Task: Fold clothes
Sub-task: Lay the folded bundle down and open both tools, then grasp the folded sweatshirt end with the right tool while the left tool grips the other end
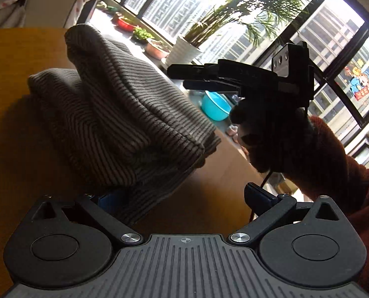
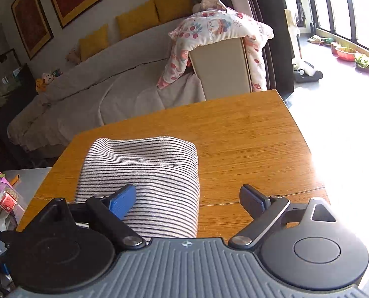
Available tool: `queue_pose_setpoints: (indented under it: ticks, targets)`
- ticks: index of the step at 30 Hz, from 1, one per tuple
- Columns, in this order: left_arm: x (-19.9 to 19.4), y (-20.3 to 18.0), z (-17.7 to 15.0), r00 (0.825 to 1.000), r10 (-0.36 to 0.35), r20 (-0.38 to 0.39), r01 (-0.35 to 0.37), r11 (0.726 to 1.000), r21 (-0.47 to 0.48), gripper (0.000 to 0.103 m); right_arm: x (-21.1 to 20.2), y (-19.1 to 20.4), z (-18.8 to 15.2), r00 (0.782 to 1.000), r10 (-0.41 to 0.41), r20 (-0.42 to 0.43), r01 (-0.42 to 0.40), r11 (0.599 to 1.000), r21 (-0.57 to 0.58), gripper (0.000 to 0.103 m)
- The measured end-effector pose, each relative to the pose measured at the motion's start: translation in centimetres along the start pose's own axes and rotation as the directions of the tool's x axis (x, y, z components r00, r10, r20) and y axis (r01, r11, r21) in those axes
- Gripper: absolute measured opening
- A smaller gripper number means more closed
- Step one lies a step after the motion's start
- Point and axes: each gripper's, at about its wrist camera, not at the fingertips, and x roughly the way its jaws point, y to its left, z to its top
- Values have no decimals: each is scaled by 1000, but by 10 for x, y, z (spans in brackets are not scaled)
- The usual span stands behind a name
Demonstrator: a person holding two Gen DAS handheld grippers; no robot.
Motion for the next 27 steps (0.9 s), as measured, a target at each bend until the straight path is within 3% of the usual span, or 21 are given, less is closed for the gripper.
queue_pose_setpoints:
  ticks: [5,8,12,14,17,20,21,24,27]
  targets:
    - [-26,-2,9,994,28,103,-28,1000,5,103,-29,-3,-16,999,52,-5,-52,999,-15,103]
    - [-31,15,17,971,161,178,-145,984,-101,103,-32,-5,-44,995,86,-58,-86,996,7,103]
    - [-16,38,20,949,275,157,-232,941,-246,99,-26,0,-75,999,15,-39,-17,999,-35,103]
    - [-8,41,18,959,248,139,-205,942,-267,79,-25,0,-76,1000,13,-25,-14,998,-60,102]
    - [6,39,18,974,189,124,-150,952,-267,80,-24,7,-64,998,-58,28,63,981,-183,100]
    - [15,27,16,991,99,93,-77,973,-218,81,-26,20,-51,974,-186,132,219,924,-314,98]
    - [14,24,16,991,103,89,-84,977,-197,81,-33,24,-51,970,-176,166,223,919,-325,98]
    - [-1,23,18,971,196,136,-171,969,-176,87,-55,38,-50,953,-144,267,237,903,-358,98]
    - [-20,30,19,908,360,213,-306,919,-246,92,-68,68,-70,945,-86,315,231,858,-458,98]
